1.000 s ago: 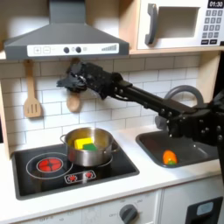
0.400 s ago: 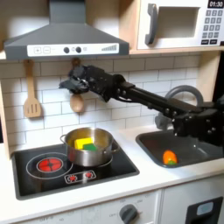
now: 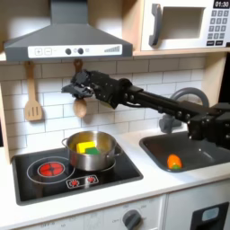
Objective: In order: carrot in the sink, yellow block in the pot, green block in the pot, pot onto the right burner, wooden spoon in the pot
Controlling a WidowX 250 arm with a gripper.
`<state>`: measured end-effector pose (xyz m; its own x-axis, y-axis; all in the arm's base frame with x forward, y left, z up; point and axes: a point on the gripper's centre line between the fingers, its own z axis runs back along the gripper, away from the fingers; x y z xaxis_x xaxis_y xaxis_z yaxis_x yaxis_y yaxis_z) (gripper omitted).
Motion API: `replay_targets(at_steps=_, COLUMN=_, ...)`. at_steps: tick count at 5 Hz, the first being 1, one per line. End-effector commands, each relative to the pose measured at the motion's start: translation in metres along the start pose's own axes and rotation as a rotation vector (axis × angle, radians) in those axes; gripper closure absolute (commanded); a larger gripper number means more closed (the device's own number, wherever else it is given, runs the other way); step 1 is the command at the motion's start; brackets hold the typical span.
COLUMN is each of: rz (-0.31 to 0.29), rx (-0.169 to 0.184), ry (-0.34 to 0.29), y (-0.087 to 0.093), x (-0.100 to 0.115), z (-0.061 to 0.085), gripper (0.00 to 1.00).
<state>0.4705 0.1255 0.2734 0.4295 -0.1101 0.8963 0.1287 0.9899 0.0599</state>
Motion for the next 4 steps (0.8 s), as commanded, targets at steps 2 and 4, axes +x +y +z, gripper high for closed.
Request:
replay_targets(at_steps=2, rz=-0.006, rx=-0.018, ry=-0.034, y=0.0034, x=0.0153, z=-0.0061, gripper=1.0)
replay_targets(at_steps=4, rz=-0.008, rx=-0.027, ry=-0.05, y=0.0006, x=0.0132, z=-0.0021, gripper=1.0)
